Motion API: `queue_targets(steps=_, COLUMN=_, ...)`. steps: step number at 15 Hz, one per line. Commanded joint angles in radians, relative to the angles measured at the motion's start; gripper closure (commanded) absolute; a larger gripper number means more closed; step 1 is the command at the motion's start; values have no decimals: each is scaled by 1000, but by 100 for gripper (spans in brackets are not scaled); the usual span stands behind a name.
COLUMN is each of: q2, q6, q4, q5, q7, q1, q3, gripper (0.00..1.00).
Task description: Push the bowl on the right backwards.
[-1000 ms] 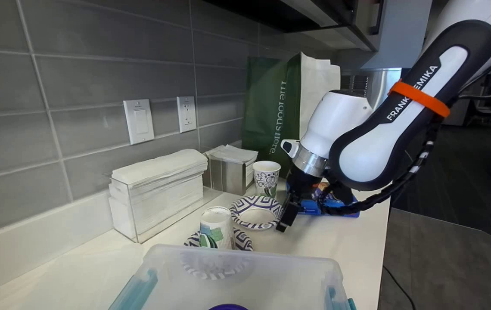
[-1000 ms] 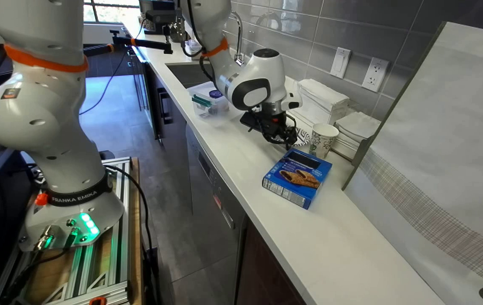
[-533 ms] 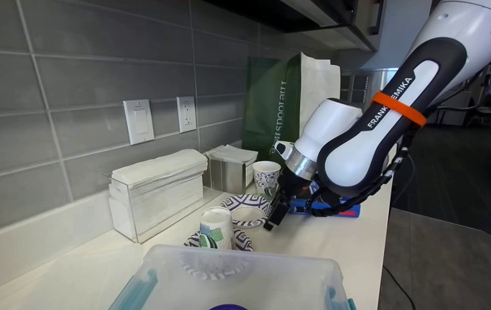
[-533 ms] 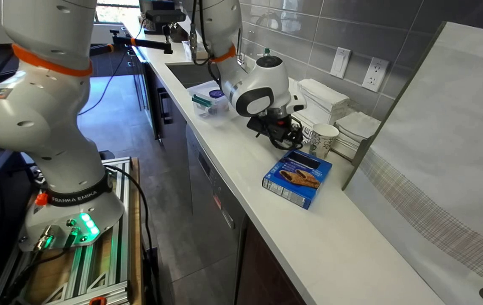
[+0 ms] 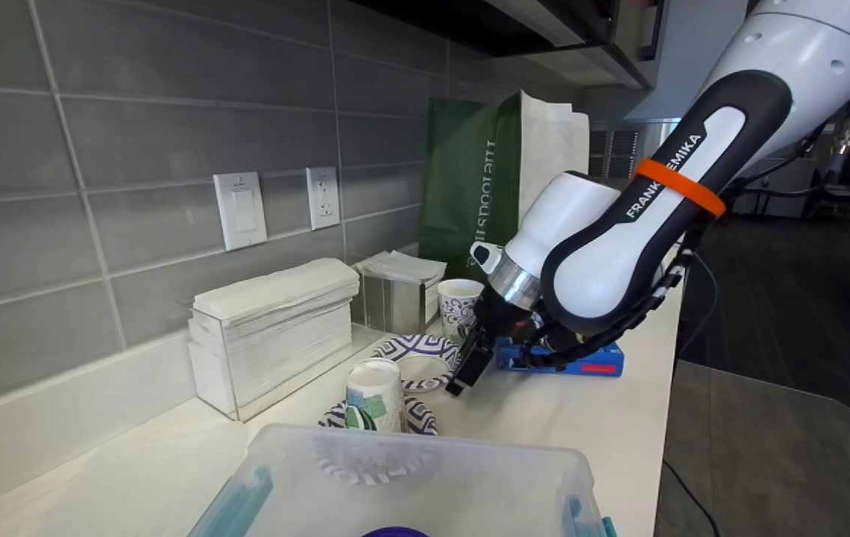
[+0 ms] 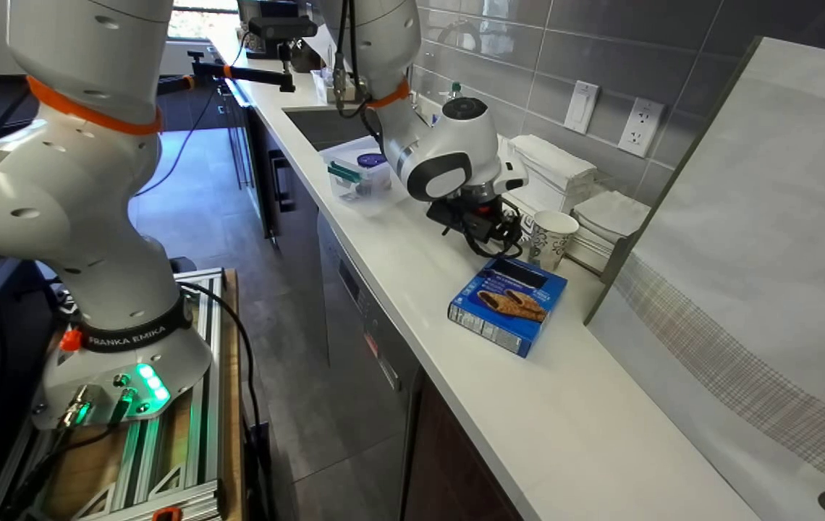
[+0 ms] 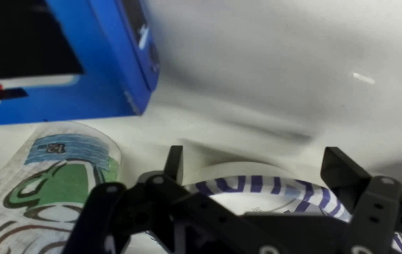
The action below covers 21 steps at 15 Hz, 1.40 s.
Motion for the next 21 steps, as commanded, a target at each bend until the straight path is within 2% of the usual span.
queue_targets(steps=1, q2=-67, q6=-65, q4=-39, q5=10, q7=33, q1=19, q3=-22, gripper=0)
queue_targets(steps=5, q2=-145, q6=-257, q4=-58, q5=38, q7=79, q1=1, q3=8, gripper=0)
queue_targets(steps=8, q2=-231, q6=-412, q4=-74, q5=96, q7=102, q1=52, q3=-29, gripper=0)
queue_targets(steps=11, q2=-369, q6=-581, q4=-118, q5=39, q7=243, q1=143, q3=-123, gripper=0)
queue_targets(steps=14, q2=-521, q6=-805, q4=-158, q5=-35, q7=409, q1=199, q3=-183, gripper=0)
queue_targets(steps=19, q2=-754, q6=-1132, q4=-175, q5=-188, q7=666, q1=217, q3=-191, gripper=0)
queue_targets(steps=21, q2=-834, q6=-1251, q4=-152, q5=-170, q7=688, q1=228, q3=-191, gripper=0)
